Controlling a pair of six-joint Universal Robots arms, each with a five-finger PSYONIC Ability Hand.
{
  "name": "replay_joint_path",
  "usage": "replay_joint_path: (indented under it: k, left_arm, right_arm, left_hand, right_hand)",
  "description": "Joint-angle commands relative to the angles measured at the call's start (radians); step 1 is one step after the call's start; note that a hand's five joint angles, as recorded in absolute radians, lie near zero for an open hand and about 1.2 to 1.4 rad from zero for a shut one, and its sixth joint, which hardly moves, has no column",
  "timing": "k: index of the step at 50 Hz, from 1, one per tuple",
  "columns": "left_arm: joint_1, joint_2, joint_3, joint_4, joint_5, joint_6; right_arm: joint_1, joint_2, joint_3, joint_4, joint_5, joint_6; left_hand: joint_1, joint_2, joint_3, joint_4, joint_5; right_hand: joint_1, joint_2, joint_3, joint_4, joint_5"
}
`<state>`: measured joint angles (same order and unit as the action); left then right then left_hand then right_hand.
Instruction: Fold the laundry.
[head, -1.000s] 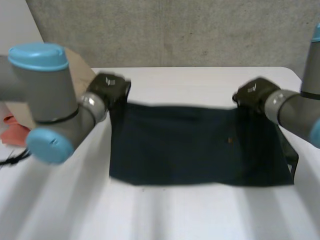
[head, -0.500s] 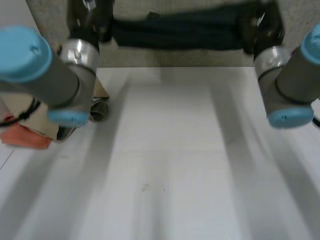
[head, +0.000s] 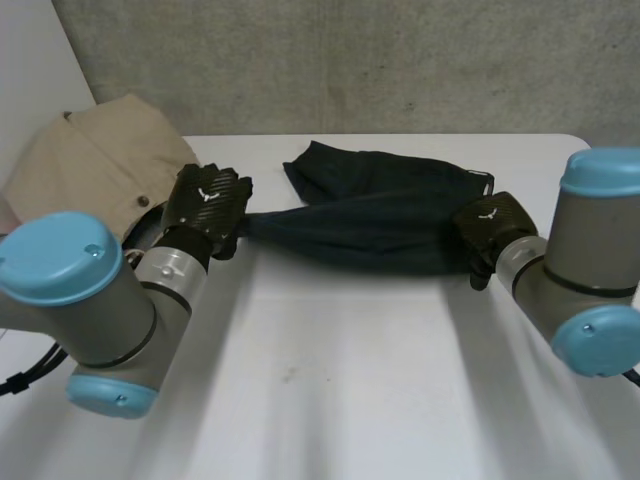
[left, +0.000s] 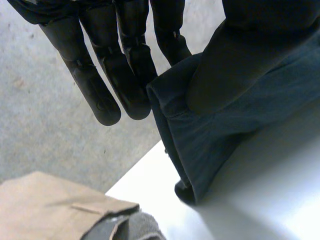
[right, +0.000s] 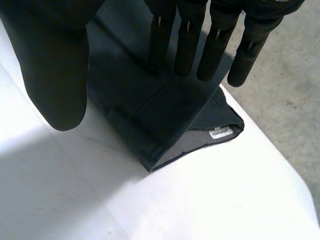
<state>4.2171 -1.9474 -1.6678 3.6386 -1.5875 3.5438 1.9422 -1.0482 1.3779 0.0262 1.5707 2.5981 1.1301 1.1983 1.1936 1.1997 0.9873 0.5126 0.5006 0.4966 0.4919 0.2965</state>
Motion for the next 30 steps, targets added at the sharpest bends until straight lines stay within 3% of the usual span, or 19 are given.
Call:
replay_joint_path:
  k: [1,10,18,30]
  left_arm:
    - [-0.019,0.077,-0.038,0.000,0.026,-0.003]
    - [-0.037,0.091,-0.017,-0.005,0.026,-0.013]
    - [-0.037,0.091,0.020,-0.008,0.024,-0.037]
    - [-0.029,0.087,0.029,-0.008,0.024,-0.039]
  right_arm:
    - [-0.008,-0.119,-0.029,0.153,-0.011,0.151]
    - [-0.019,-0.139,-0.010,0.175,-0.072,0.231]
    - [-0.009,-0.061,0.062,0.143,-0.083,0.232]
    - [-0.006,0.010,0.164,-0.149,-0.038,0.211]
  left_hand:
    - [0.266,0.198,0.203,0.197,0.234]
    - [0.266,0.198,0.203,0.197,0.234]
    - [0.266,0.198,0.203,0.197,0.234]
    - [0.266,0.198,0.203,0.197,0.234]
  right_hand:
    - [0.004,0.016,0.020,0.025,0.046]
    - [0.022,0.034,0.038,0.042,0.063]
    - [0.051,0.063,0.067,0.072,0.092]
    - [0.010,0.022,0.026,0.030,0.051]
